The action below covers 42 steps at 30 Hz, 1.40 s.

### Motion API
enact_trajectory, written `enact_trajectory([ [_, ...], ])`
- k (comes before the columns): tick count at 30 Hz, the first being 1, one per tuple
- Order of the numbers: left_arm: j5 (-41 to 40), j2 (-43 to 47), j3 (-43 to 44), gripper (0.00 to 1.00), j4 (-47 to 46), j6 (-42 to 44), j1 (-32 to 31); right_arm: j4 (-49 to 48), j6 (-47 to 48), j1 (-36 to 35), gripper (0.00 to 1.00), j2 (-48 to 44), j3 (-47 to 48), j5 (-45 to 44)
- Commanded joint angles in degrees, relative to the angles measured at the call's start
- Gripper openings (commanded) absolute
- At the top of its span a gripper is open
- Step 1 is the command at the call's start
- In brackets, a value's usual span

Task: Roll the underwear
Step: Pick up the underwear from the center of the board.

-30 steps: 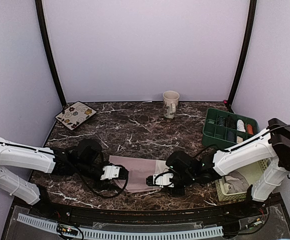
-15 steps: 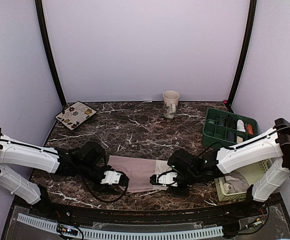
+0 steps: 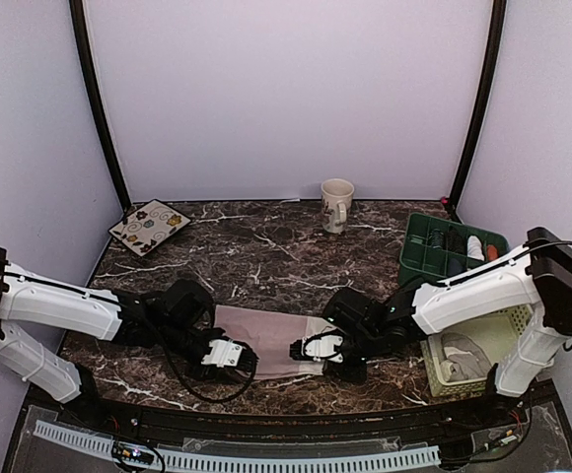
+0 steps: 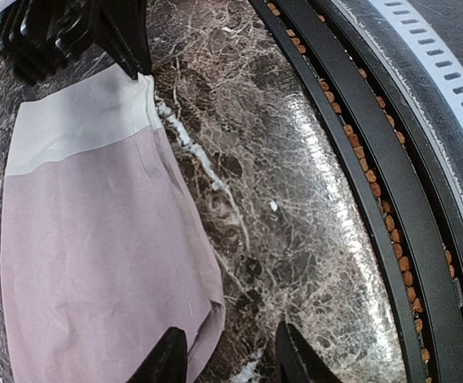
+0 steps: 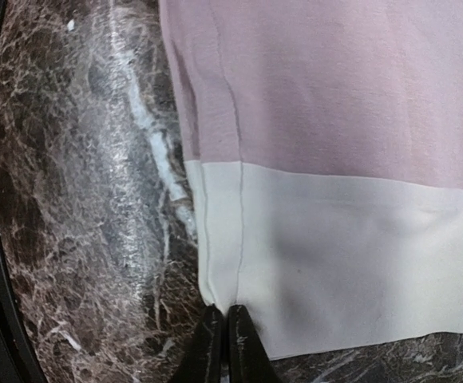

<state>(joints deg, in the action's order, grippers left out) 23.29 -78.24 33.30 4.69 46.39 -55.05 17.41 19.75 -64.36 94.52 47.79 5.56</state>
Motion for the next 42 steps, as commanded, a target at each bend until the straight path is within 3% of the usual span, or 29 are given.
enact_trajectory([
  [1,1.5,-0.9,1.3,0.39,1.2,1.7,-1.0,5.2,0.2,0.6,0.0,2.8,-1.4,0.1],
  [28,-4.2,-8.4,2.8,0.34,-3.5,2.7,-2.6,4.8,-0.1,0.9,0.0,1.4,-0.6,-1.2],
  [33,-4.9,-10.3,3.3,0.27,-4.1,1.8,-2.7,4.9,-0.4,0.9,0.0,1.2,-0.4,-2.2],
  [42,-7.3,-10.1,3.8,0.02,-3.1,1.1,-2.8,5.1,-0.1,0.9,0.0,-1.2,-0.1,-3.3],
])
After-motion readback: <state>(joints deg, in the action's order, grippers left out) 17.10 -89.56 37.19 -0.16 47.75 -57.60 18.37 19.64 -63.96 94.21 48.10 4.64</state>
